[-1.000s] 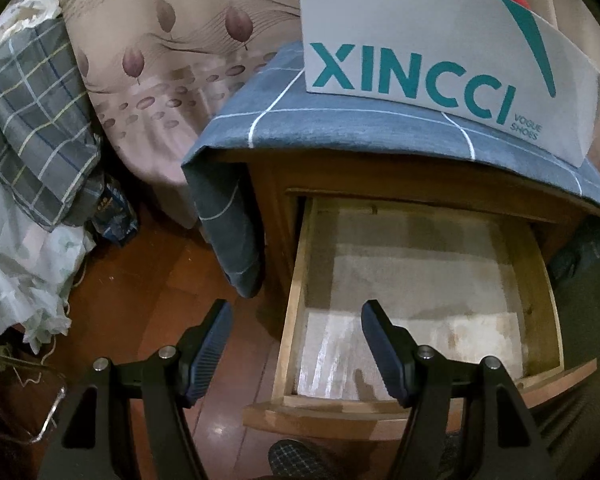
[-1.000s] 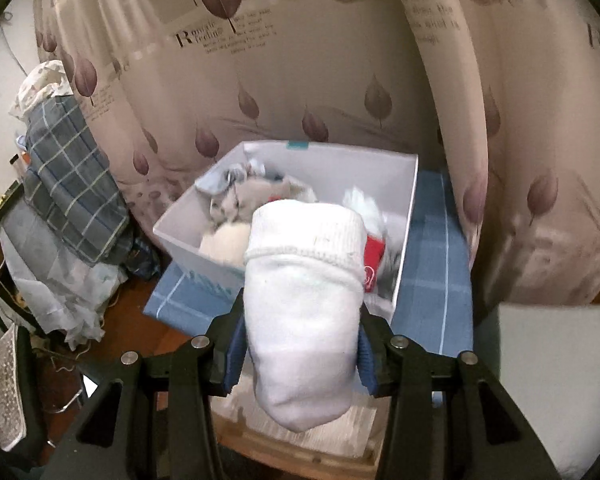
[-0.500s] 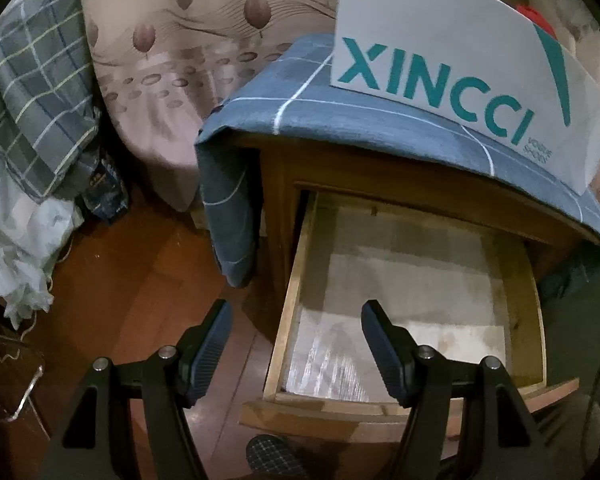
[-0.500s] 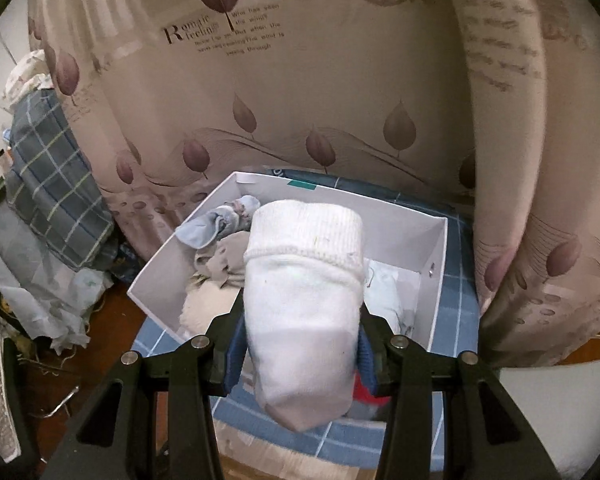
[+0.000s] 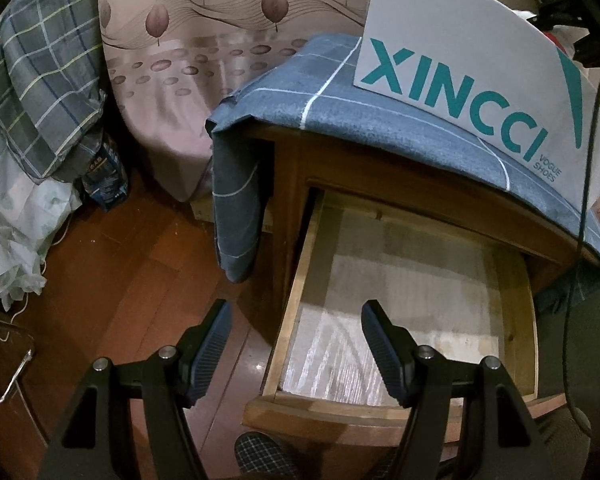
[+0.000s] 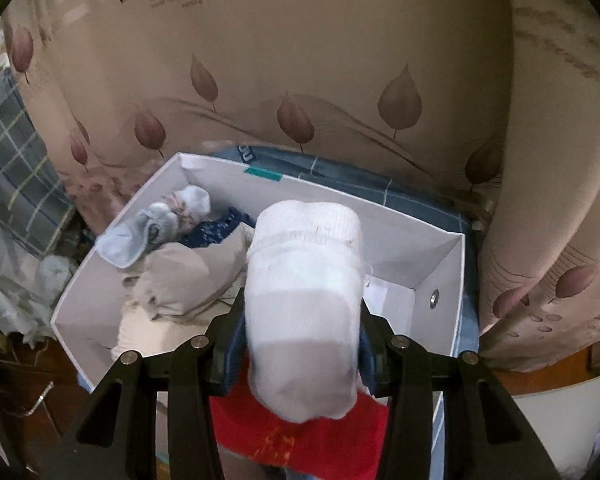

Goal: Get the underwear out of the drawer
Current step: 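Lower the white sock into the box and open the right tool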

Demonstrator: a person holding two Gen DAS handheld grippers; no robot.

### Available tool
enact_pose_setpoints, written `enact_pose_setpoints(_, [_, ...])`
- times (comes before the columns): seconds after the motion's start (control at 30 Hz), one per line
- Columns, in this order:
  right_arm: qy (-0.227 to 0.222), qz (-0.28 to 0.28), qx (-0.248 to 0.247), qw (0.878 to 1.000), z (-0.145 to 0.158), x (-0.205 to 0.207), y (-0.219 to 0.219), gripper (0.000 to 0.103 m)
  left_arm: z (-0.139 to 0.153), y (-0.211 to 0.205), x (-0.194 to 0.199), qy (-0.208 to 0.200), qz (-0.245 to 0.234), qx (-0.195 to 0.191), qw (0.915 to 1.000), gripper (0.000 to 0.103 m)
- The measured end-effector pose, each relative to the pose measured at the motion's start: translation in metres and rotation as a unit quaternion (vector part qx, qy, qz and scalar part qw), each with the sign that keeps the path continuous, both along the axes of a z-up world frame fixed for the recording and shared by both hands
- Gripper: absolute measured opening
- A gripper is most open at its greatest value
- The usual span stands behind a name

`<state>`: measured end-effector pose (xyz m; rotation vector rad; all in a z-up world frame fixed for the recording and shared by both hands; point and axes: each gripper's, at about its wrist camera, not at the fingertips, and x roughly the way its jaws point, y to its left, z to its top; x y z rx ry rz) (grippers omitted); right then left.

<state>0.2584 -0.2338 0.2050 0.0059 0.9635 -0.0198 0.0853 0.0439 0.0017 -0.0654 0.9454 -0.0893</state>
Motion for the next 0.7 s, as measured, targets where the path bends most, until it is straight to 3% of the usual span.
enact_pose_setpoints(0.27, [0.021,0.001,0.004,1.0,-0.026,0.009,0.002,0.044,0.0,0.0,0.0,0.001,0.0,0.001,1.0,0.069])
enact_pose_setpoints(0.7, [0.016,-0.01,0.004,1.0,-0.027,0.007,0.003,0.047,-0.002,-0.004,0.002,0.002,-0.002,0.007,1.0,0.069])
